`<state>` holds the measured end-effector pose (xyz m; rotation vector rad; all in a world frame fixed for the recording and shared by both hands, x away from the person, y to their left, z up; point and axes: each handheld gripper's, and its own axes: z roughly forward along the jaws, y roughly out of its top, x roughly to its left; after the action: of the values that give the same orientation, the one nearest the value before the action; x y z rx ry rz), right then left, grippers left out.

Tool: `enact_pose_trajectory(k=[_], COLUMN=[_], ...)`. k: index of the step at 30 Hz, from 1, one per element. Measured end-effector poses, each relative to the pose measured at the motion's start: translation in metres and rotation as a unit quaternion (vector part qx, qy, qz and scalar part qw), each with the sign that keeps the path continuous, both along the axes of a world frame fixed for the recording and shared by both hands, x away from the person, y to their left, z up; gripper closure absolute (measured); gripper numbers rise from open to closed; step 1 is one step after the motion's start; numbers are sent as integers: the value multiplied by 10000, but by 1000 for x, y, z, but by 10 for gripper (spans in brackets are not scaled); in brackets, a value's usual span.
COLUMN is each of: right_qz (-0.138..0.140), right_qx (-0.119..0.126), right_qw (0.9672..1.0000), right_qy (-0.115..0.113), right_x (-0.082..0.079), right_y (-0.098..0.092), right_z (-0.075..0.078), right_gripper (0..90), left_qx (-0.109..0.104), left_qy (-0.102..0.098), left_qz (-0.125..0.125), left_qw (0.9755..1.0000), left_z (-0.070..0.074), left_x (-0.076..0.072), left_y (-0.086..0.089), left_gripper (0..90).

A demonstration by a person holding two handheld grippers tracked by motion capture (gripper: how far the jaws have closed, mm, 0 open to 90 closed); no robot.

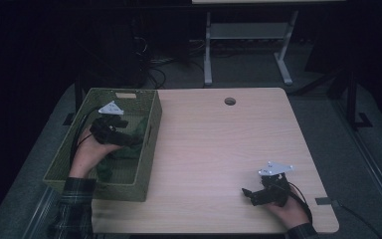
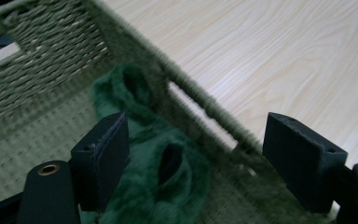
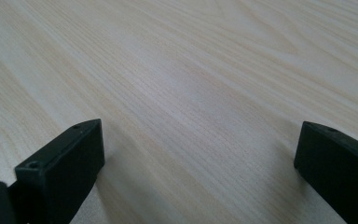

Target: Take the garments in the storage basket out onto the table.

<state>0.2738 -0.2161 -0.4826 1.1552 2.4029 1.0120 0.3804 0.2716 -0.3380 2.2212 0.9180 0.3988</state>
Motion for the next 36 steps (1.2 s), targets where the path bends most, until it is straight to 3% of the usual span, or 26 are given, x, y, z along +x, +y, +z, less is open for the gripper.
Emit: enact_pose_trajectory(k=[9,18,36], right_qz=[23,22,22], right_qx=[0,1,-1], right_qw=[10000,10000,10000], right_qy=[7,8,8], right_x=[-1,-1,-1], right_y=[0,0,0], right_z=[0,0,0], right_gripper=[12,12,12], left_qx=[363,635,1166], left_qy=[172,372,728], left_qz=[202,244,312], left_qw=[9990,9970,9900], left_z=[-17,-32,-57], left_x=[4,9,17], left_y=[13,17,24], left_gripper=[232,233,254])
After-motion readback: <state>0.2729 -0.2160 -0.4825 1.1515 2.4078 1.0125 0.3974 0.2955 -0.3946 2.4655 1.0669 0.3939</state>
